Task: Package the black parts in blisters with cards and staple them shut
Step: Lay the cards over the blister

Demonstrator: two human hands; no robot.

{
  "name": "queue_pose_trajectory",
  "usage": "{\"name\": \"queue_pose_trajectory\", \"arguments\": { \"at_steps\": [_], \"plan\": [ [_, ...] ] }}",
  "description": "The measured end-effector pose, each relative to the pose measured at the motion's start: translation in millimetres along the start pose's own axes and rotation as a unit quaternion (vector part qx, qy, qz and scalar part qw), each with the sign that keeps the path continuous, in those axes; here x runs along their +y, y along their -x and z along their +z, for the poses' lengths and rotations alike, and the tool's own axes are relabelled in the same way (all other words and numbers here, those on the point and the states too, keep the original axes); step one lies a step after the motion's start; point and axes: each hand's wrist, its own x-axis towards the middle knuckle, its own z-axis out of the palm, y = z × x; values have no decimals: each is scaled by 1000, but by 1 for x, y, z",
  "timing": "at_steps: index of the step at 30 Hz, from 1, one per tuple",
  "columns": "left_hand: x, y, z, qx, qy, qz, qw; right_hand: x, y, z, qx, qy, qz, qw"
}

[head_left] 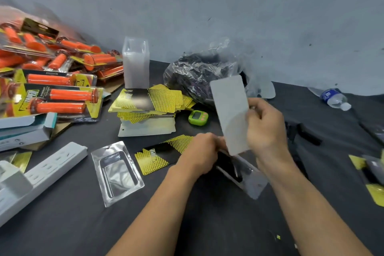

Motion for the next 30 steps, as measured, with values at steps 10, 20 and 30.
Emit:
{"name": "queue_pose_trajectory", "arguments": {
  "at_steps": [10,20,30],
  "plan": [
    [23,21,20,150,-129,-131,971,48,65,-77,-151,142,151,967],
    [13,-1,11,255,98,-165,948,63,73,-73,-146,54,165,974],
    [28,21,21,25,163,-277,947,60,69,-80,-173,-239,307,905]
  ]
}}
